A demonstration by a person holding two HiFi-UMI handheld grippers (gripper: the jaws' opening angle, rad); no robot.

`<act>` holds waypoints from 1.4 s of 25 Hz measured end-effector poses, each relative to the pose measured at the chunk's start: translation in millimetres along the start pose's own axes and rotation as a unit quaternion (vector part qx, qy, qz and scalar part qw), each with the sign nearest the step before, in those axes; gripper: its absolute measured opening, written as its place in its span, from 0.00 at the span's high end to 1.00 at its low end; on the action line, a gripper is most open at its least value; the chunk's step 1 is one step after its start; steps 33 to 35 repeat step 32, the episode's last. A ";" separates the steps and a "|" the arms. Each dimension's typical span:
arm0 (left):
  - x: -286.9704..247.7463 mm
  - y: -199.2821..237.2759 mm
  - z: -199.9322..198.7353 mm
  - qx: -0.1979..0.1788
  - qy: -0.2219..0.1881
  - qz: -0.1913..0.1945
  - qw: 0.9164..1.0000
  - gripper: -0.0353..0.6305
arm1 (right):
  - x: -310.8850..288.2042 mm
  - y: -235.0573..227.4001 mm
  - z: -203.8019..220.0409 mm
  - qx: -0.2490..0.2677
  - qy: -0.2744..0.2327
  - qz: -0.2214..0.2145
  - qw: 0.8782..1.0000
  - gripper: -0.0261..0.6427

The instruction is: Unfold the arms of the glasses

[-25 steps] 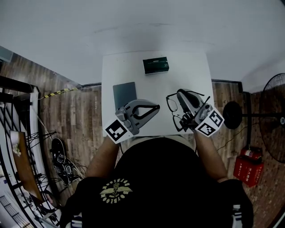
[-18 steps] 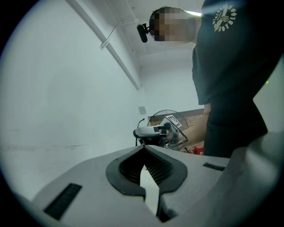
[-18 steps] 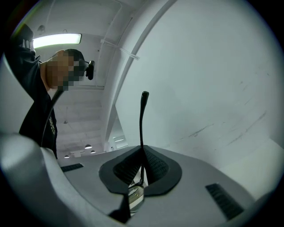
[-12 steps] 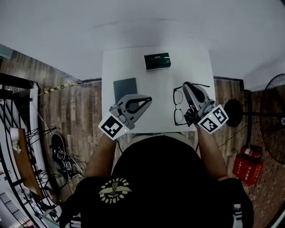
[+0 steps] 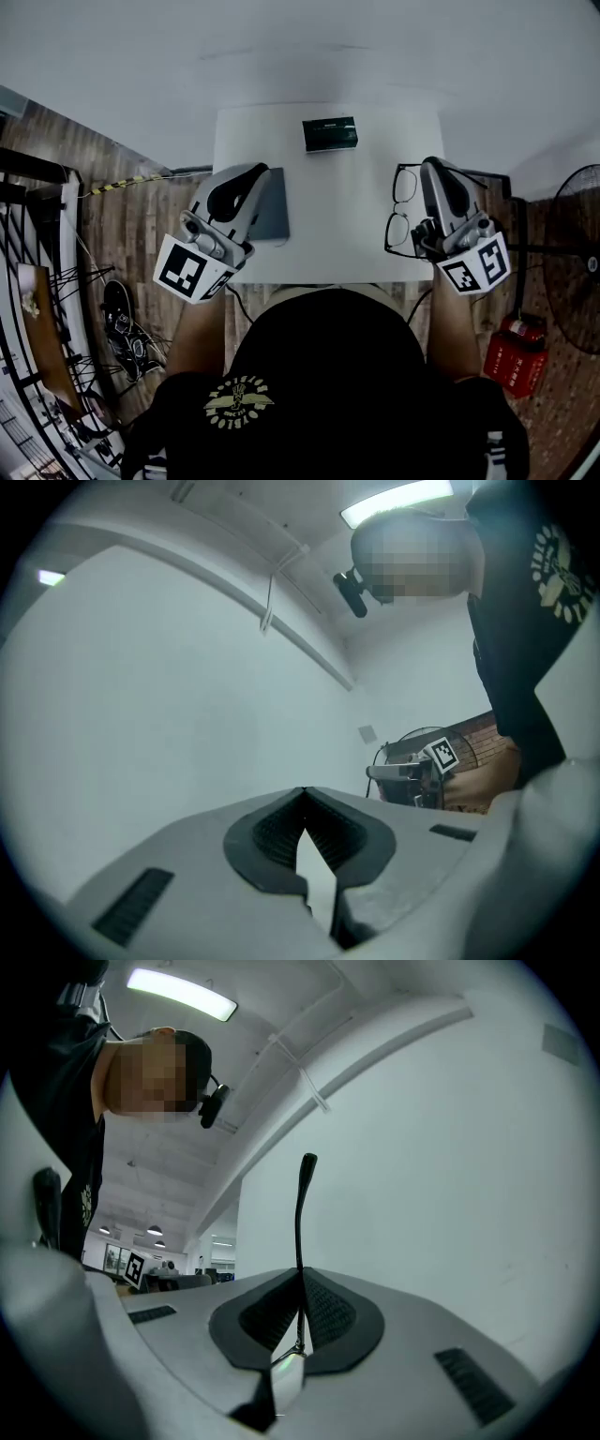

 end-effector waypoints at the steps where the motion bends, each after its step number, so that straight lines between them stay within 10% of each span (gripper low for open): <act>1: 0.8 1.4 -11.9 -0.010 -0.007 -0.004 1.000 0.94 | -0.8 -2.4 -11.3 0.012 -0.005 0.003 1.000 0.95; 8: -7.7 -6.5 -62.4 -0.077 -0.017 -0.028 0.996 0.94 | -2.4 -12.1 -64.4 0.072 -0.031 0.017 0.997 0.95; 35: -44.4 -83.6 -38.8 -0.065 0.017 -0.026 0.997 0.94 | 31.1 -34.0 -71.9 0.112 -0.003 -0.017 0.993 0.95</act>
Point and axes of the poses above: the fingertips, and each gripper's own axes: x backward along the fingers, y to its left, z out of its underside, the point moved 3 cm from there along x, backward along the fingers, and after that the axes turned 9 degrees about x, right-handed, at the moved point
